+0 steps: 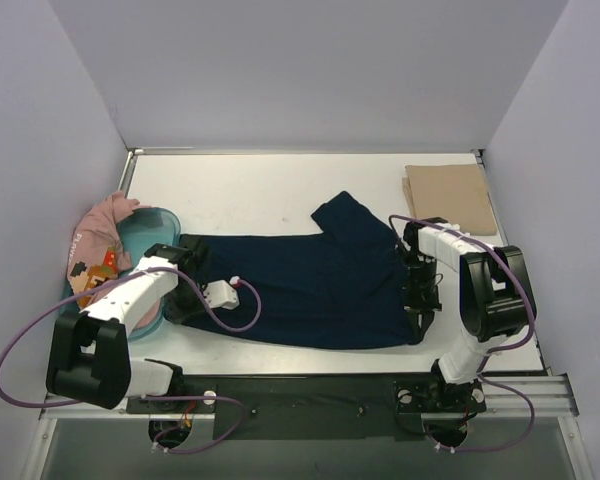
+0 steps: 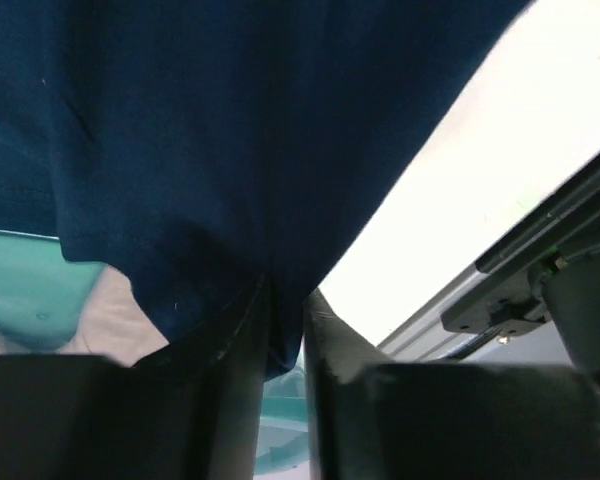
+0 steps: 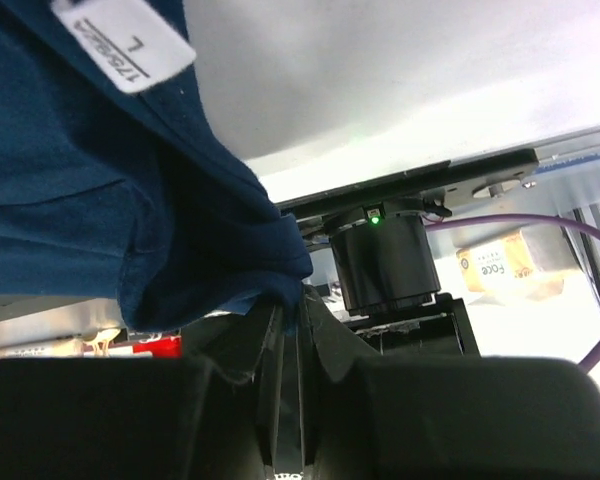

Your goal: Fold and stack the t-shirts

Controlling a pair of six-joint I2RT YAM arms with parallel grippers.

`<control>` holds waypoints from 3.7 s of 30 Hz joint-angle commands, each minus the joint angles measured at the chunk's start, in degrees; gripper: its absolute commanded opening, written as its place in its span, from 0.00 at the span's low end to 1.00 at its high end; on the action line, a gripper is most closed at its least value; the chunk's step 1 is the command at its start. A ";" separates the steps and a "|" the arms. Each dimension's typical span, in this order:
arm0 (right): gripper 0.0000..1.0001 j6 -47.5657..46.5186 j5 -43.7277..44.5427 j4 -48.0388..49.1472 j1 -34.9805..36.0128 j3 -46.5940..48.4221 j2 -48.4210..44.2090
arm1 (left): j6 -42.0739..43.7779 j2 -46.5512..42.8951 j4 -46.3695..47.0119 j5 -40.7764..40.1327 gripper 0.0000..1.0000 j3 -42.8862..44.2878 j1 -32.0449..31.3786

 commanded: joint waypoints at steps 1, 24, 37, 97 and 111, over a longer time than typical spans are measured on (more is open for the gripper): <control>0.07 3.03 2.70 -8.37 0.16 0.55 -1.20 | 1.66 0.10 -7.16 1.75 0.48 1.55 -0.20; 0.74 -16.21 -2.22 11.23 -2.30 72.05 28.65 | -9.60 24.17 3.20 17.29 0.71 43.29 8.67; 0.74 -13.67 -5.38 19.58 0.68 79.13 49.06 | -2.47 36.93 -2.78 21.70 0.75 54.20 13.07; 0.00 -18.85 -6.52 16.85 -5.46 50.56 19.19 | 7.64 70.77 -9.89 7.64 0.60 88.92 5.51; 0.00 -12.71 -6.52 11.68 -3.71 34.16 1.37 | 0.42 43.98 7.14 11.76 0.00 68.11 5.69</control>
